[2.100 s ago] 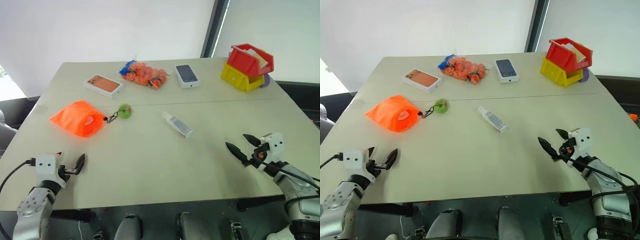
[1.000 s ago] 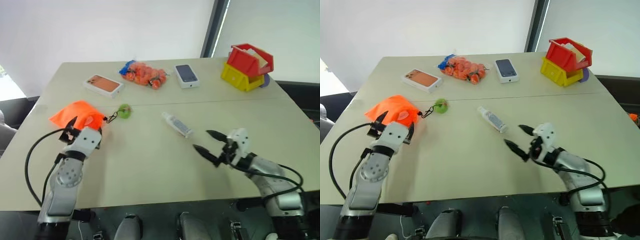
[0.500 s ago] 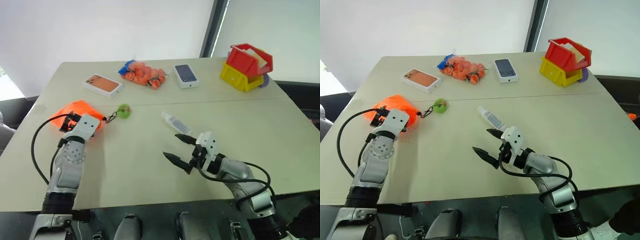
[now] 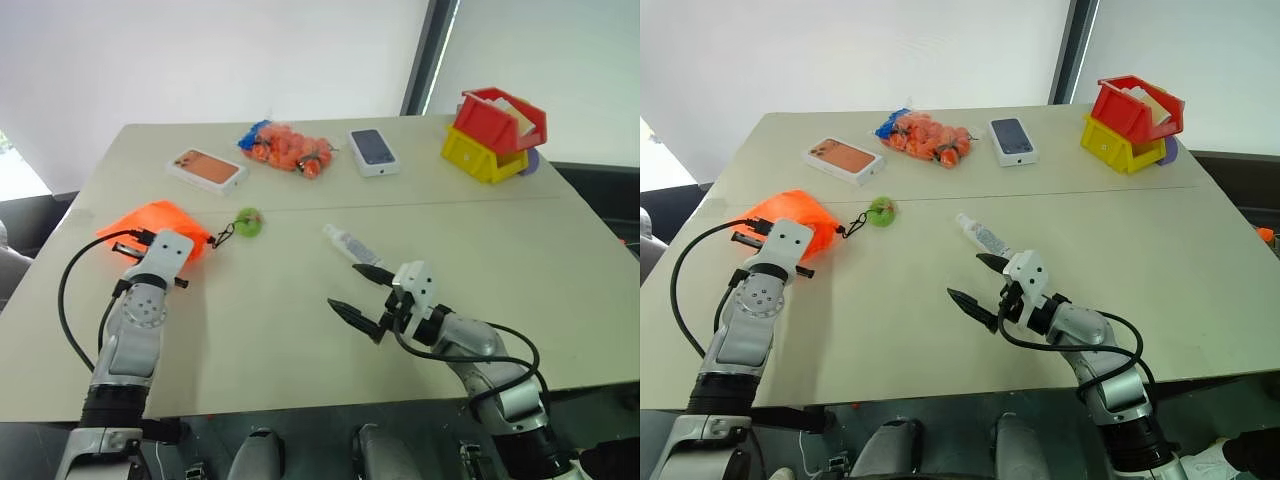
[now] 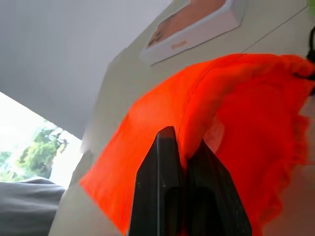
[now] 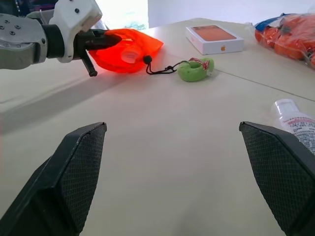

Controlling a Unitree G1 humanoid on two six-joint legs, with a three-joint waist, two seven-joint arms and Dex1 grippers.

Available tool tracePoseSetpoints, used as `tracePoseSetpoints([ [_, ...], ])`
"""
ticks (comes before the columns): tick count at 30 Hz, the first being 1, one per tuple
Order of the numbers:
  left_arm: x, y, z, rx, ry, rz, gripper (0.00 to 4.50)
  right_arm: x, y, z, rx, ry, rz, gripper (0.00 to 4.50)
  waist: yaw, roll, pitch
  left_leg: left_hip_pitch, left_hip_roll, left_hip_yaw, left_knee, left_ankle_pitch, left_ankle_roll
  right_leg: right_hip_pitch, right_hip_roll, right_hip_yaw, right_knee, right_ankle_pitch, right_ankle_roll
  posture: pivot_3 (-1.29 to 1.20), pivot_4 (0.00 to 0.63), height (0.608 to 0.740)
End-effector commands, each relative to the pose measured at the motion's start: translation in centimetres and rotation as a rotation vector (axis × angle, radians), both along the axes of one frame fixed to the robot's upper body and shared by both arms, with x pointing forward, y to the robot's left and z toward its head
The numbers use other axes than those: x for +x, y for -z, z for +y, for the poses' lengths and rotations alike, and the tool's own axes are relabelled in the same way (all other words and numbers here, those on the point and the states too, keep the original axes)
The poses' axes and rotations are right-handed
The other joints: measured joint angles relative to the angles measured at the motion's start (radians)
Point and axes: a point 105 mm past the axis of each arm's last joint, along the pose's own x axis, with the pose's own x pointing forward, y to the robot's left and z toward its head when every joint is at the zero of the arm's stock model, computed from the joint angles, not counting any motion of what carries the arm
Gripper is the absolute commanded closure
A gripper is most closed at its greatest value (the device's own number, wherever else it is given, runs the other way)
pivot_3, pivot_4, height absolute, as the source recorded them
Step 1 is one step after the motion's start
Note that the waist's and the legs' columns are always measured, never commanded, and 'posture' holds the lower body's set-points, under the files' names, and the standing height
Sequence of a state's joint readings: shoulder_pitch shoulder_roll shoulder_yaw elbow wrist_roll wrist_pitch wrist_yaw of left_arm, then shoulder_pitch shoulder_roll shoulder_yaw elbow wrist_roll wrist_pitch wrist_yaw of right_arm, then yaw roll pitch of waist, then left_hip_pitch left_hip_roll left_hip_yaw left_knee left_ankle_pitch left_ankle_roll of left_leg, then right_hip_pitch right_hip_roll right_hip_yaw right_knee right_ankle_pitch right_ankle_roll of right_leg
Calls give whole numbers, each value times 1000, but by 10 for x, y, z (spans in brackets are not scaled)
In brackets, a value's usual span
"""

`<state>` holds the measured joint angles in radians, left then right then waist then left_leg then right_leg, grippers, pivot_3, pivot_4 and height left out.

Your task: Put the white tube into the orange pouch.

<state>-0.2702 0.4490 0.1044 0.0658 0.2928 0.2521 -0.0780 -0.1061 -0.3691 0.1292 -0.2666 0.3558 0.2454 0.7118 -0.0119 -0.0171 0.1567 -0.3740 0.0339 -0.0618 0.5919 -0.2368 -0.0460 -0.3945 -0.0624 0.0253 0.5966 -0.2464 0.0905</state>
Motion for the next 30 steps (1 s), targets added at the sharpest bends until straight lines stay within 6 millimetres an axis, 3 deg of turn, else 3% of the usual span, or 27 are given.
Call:
tracePoseSetpoints([
  [1,-4,-24,-48,-27,193,-74,4414,7,-13,-7,16,43,-60,0,2,0,0,0,0,0,0,0,0,1,0,0,0,1,-1,0,150,740],
  [9,-30,-31,-130,-165,449,-35,4414,20,-14,-29,3,131,-67,0,-1,0,0,0,0,0,1,0,0,1,1,0,0,1,-1,0,150,740],
  [14,-40,-44,-150,-210,522,-40,4414,29,-11,-40,-22,182,-66,0,-3,0,0,1,0,0,1,0,0,1,1,0,0,-1,2,0,150,740],
  [18,-42,-48,-128,-212,462,-46,4414,40,-4,-46,-43,241,-9,0,-4,0,0,1,0,0,1,0,0,1,1,0,0,-1,1,0,150,740],
  [22,-43,-35,-94,-267,389,10,4414,48,5,-40,-84,254,26,0,-6,0,0,1,0,0,1,0,0,1,1,0,1,0,0,0,150,740],
  [26,-50,-12,-90,-289,447,123,4414,63,10,-40,-86,289,54,0,-4,0,0,1,0,0,2,0,0,1,1,0,0,0,-1,0,150,740],
  [30,-50,-3,-84,-278,431,145,4414,76,9,-38,-58,293,67,0,-2,0,0,0,0,0,3,0,0,1,1,0,0,1,-2,0,150,740],
])
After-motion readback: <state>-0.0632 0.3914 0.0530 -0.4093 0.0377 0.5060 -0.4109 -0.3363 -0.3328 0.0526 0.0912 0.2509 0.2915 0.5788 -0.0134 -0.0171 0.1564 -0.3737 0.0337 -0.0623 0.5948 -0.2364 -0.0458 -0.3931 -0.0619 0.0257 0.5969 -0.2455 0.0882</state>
